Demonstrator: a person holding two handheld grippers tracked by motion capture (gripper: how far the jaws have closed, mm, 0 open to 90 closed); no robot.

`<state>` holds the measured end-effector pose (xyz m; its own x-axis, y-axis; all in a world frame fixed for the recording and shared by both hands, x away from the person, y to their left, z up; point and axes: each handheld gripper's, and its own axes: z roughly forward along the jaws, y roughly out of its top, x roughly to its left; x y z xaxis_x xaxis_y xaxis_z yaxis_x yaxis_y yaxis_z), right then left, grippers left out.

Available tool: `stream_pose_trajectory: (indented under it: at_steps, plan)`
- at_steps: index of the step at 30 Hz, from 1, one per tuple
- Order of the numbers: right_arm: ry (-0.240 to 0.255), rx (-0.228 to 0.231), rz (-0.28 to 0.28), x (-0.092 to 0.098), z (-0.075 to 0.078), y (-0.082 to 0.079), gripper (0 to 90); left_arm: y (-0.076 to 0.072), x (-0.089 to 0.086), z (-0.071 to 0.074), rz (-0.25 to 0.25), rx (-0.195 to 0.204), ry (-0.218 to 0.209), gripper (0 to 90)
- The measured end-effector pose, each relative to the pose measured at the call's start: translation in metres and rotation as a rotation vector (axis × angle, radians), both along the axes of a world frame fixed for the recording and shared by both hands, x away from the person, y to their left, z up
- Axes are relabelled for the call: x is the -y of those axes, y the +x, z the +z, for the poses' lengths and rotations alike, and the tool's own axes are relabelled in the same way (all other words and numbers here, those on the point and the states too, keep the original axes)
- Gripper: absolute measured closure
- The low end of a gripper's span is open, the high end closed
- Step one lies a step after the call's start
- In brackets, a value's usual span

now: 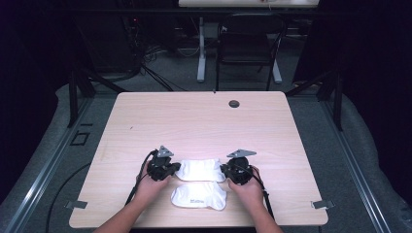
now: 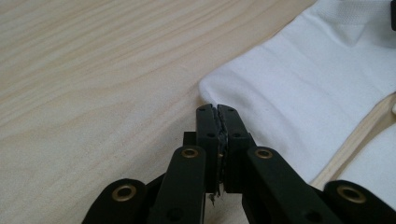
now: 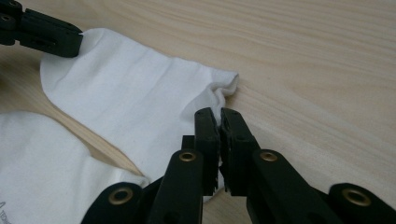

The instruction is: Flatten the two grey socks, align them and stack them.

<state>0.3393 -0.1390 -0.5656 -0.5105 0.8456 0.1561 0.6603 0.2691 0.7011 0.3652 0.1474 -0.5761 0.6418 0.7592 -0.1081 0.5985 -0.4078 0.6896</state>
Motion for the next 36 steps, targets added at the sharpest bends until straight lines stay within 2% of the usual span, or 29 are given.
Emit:
stream_pose_trajectory:
  at_steps: [11,19,24,29,36]
  plan:
    - [0.022,0.027,0.0,-0.001,0.008,-0.001,86.2,0.0,-0.003,0.008,0.004,0.021,-0.044,89.2]
    - [0.035,0.056,0.02,-0.004,0.022,-0.002,86.3,-0.003,-0.007,0.017,0.014,0.048,-0.076,89.2]
    - [0.048,0.058,0.016,-0.003,0.027,-0.003,86.3,-0.005,-0.01,0.023,0.014,0.05,-0.093,89.2]
    - [0.07,0.06,0.022,-0.001,0.032,-0.007,86.3,-0.013,-0.011,0.03,-0.001,0.059,-0.104,89.2]
    - [0.069,0.066,0.045,-0.001,0.039,-0.022,86.3,-0.03,-0.014,0.037,-0.029,0.063,-0.099,89.2]
